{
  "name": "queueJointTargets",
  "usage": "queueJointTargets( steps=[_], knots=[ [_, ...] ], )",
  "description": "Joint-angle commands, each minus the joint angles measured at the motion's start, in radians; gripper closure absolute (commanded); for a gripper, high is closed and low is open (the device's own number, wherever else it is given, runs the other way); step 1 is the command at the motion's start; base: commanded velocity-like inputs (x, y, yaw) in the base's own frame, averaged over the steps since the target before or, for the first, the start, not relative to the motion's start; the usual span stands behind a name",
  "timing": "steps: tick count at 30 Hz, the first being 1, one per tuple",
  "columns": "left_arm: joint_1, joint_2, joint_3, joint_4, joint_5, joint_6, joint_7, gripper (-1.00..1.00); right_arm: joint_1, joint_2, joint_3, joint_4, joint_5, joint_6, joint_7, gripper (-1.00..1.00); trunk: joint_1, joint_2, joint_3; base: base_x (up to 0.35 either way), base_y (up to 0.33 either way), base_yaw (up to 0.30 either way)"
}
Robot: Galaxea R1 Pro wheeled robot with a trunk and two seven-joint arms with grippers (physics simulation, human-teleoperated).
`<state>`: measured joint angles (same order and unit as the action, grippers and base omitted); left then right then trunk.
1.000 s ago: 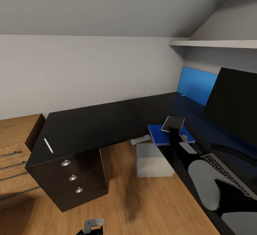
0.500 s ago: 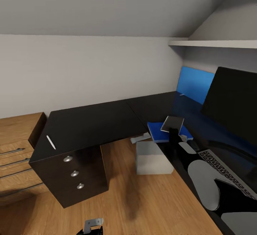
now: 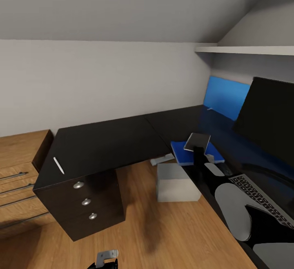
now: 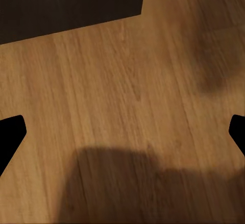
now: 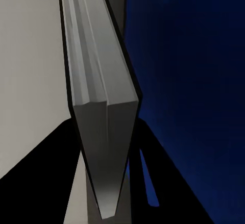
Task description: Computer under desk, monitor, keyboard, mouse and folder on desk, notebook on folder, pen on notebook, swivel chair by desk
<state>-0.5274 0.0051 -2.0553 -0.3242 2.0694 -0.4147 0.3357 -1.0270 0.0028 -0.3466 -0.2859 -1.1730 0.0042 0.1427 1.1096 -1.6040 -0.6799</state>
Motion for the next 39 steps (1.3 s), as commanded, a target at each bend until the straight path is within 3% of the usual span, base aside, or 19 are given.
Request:
queueJointTargets(
  steps=[1,13,14,39],
  knots=[
    [-0.002,0.001,-0.008,-0.004,0.005,-0.006,0.006,-1.0,-0.001,0.0,-0.002,0.001,-0.01,0.0,0.005,1.0,0.0,-0.001,-0.001,0.042,0.023,0.0],
    [-0.002,0.001,-0.008,-0.004,0.005,-0.004,0.006,-1.0,-0.001,0.0,-0.002,0.0,-0.009,0.0,0.005,1.0,0.0,-0.001,-0.001,0.004,0.002,0.0],
    [-0.002,0.001,-0.008,-0.004,0.005,-0.004,0.006,-1.0,-0.001,0.0,-0.002,0.0,-0.01,0.0,0.005,-1.0,0.0,-0.001,-0.001,0.0,0.0,0.0],
    [-0.002,-0.001,-0.009,-0.004,0.004,-0.004,0.006,-1.0,-0.001,-0.001,-0.003,-0.001,-0.01,-0.001,0.006,-1.0,0.0,-0.001,-0.001,-0.037,0.0,0.0]
  ],
)
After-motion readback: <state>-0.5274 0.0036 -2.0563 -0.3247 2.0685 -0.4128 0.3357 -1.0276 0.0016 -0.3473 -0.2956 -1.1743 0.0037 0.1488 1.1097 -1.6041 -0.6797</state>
